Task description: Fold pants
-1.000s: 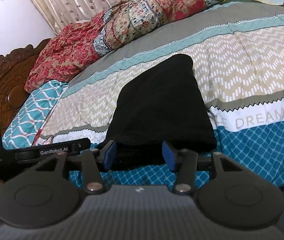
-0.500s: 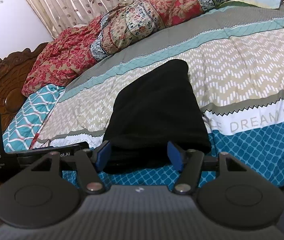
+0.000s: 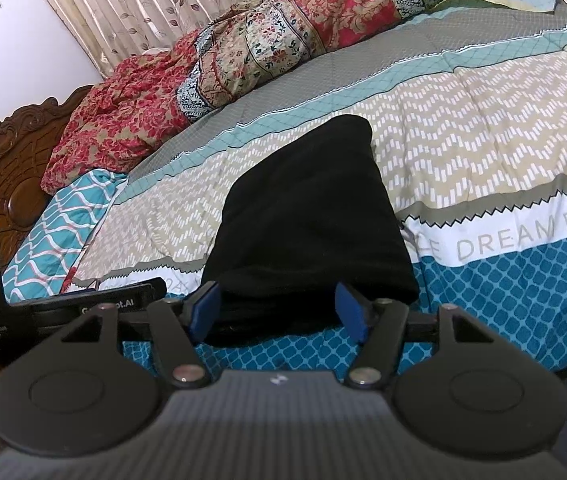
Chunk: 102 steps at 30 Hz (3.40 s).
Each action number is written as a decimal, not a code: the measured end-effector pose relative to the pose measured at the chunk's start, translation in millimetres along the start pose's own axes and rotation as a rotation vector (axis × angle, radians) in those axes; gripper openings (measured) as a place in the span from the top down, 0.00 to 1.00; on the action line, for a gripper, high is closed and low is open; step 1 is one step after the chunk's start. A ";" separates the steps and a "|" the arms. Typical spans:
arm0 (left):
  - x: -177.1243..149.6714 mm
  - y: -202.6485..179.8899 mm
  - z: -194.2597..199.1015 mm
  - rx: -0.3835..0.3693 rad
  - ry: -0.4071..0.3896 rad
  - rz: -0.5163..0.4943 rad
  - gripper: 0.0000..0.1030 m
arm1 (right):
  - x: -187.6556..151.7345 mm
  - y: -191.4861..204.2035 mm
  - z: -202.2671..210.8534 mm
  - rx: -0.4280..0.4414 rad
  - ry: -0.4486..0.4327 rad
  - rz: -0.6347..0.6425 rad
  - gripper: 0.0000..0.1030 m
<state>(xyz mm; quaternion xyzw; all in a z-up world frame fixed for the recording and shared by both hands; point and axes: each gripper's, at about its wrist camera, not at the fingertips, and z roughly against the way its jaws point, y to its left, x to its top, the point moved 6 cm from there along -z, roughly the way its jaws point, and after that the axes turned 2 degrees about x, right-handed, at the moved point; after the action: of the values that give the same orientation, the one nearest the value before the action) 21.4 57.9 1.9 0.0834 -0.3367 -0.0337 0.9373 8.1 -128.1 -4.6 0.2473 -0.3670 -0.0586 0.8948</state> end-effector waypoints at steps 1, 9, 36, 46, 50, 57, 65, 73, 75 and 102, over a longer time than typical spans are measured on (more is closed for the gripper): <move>0.2 0.3 -0.1 0.001 -0.001 -0.001 0.00 | 0.1 -0.1 0.0 0.000 0.000 0.000 0.36; -0.2 -0.6 -1.6 0.005 0.005 -0.002 0.00 | 1.9 0.1 1.6 -0.005 -0.016 0.008 0.36; -9.9 -1.7 -15.9 -0.030 0.110 0.024 0.00 | 0.7 0.8 1.0 -0.015 -0.026 0.010 0.36; 8.6 7.3 -48.0 -0.347 0.198 0.165 0.00 | 25.6 -13.4 -1.2 -0.041 -0.103 0.104 0.20; 18.5 4.4 -63.7 -0.439 0.202 0.197 0.00 | 35.1 -27.7 -13.8 -0.038 -0.081 0.145 0.16; 25.2 -16.2 -93.4 -0.596 0.244 0.192 0.00 | 45.5 -54.3 -40.2 0.024 -0.019 0.101 0.15; 18.7 -29.6 -127.0 -0.682 0.286 0.214 0.00 | 55.3 -79.3 -79.5 0.173 0.083 0.002 0.14; 22.4 -20.9 -139.8 -0.784 0.304 0.267 0.00 | 56.6 -91.0 -107.0 0.332 0.166 -0.198 0.05; 25.5 -13.5 -142.1 -0.814 0.313 0.318 0.00 | 57.1 -85.8 -105.6 0.328 0.172 -0.183 0.03; 17.1 -13.5 -138.8 -0.816 0.256 0.292 0.00 | 54.2 -90.7 -108.8 0.385 0.205 -0.145 0.00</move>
<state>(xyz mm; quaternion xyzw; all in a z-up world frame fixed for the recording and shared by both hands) 122.8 61.1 -95.2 -0.3380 -0.1852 -0.0203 0.9225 128.9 -179.1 -80.7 0.4438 -0.2596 -0.0263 0.8573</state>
